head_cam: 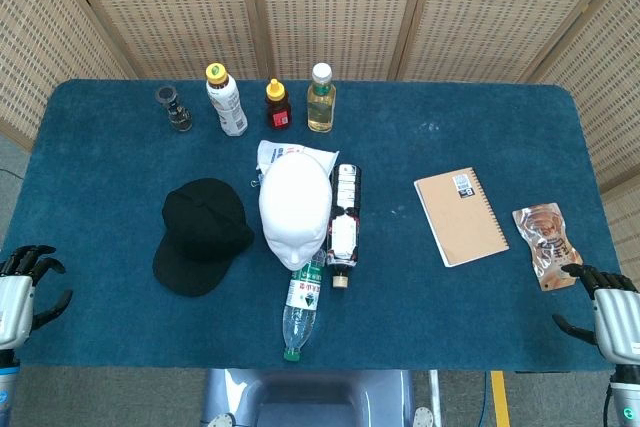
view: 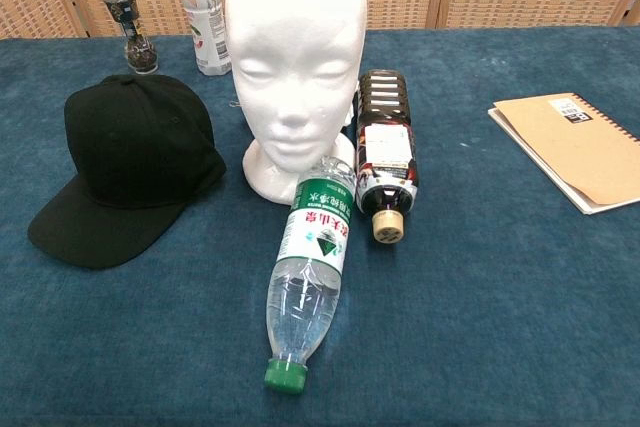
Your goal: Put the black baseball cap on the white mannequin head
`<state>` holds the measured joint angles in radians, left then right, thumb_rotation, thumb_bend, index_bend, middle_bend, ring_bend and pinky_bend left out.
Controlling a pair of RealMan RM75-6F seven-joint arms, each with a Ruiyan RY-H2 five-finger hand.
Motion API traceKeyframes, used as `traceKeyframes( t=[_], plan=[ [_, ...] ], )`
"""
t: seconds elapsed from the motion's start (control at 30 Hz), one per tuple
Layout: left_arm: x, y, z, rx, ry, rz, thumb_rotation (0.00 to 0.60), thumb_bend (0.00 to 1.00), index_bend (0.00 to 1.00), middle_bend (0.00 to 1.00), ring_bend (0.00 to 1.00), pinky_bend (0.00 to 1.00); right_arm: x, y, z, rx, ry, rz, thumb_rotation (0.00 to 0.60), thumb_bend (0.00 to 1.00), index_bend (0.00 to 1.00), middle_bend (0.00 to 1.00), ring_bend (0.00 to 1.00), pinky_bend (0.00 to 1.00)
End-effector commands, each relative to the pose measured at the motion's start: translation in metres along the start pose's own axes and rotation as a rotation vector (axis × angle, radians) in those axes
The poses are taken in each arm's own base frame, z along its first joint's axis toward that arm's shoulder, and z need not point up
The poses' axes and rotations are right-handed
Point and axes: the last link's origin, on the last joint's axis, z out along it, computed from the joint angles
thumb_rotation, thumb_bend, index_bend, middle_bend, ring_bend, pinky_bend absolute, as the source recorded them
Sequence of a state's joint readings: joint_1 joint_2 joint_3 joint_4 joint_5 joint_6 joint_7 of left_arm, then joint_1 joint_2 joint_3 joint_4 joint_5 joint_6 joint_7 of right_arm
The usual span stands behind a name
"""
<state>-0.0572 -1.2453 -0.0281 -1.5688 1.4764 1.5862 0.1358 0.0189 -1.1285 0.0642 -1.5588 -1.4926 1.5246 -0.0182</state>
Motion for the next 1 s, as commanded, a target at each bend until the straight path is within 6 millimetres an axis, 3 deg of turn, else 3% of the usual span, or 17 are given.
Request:
traceKeyframes(
  t=[0.03,1.0],
  plan=[
    [-0.0013,0.0008,0.0004,-0.002,-0.003,-0.003,0.600,0.23,0.46,0.30,0.20,0.35,0.0011,0.0007,-0.0003,-0.003,0.002,0.000,0.600,0.09,0.31,0.37,0.40,0.32],
    [0.0043,0.0005,0.0057,-0.027,0.006,-0.003,0.600,0.23,0.49,0.31,0.22,0.35,0.0026,0.0024,-0.0020,-0.003,0.012,0.007,0.600,0.09,0.31,0.37,0.41,0.32]
  ],
)
